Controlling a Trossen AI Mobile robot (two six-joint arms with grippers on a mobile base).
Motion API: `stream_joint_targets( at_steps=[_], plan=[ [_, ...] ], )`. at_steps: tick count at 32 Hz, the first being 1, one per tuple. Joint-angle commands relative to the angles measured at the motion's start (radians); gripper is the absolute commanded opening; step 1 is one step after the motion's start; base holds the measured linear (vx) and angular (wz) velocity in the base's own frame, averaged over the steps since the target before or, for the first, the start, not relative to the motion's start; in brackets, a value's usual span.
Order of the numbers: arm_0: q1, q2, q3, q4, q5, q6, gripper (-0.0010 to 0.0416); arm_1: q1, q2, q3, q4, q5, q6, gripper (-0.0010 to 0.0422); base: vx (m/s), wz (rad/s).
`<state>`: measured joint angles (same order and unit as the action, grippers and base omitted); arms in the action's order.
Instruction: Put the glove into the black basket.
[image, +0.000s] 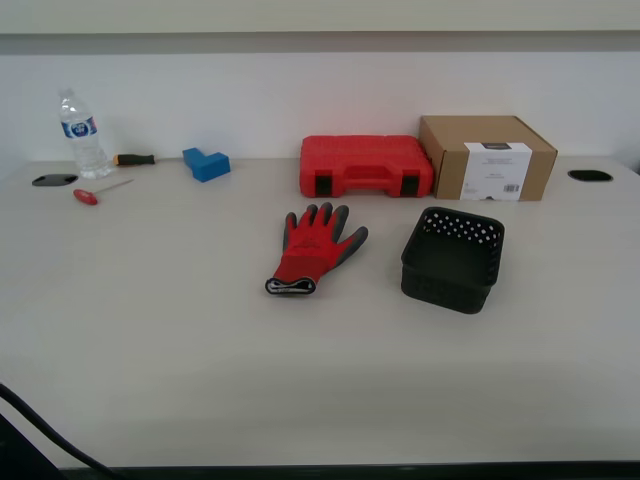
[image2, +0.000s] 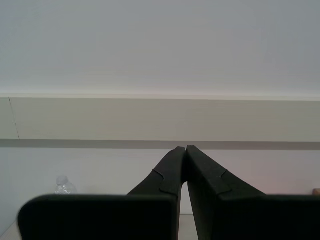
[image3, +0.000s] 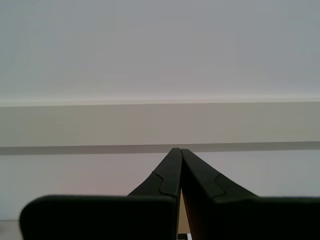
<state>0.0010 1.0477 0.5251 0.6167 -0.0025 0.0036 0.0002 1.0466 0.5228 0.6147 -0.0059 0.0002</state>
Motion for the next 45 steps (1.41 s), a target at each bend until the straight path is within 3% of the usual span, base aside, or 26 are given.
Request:
stream_joint_targets(
  at_steps=[1,35,37,38,40,45],
  plan=[
    [0.0,0.0,0.0,0.003,-0.001,-0.001,0.0,0.0,0.0,0.001,0.004,-0.001,0.0,0.0,0.0,0.0],
    [0.0,0.0,0.0,0.003,-0.001,0.0,0.0,0.0,0.0,0.001,0.003,-0.001,0.0,0.0,0.0,0.0],
    [0.0,0.0,0.0,0.005,-0.002,0.01,0.0,0.0,0.0,0.001,0.004,-0.001,0.0,0.0,0.0,0.0],
    [0.0,0.002,0.005,0.003,-0.002,0.037,0.0,0.0,0.0,0.001,0.004,-0.001,0.0,0.0,0.0,0.0],
    [0.0,0.007,0.024,-0.014,-0.012,0.079,0.0,0.0,0.0,0.001,0.003,-0.001,0.0,0.0,0.0,0.0],
    [0.021,0.046,0.135,-0.128,-0.119,0.083,0.0,0.0,0.0,0.001,0.003,-0.001,0.0,0.0,0.0,0.0]
  ],
)
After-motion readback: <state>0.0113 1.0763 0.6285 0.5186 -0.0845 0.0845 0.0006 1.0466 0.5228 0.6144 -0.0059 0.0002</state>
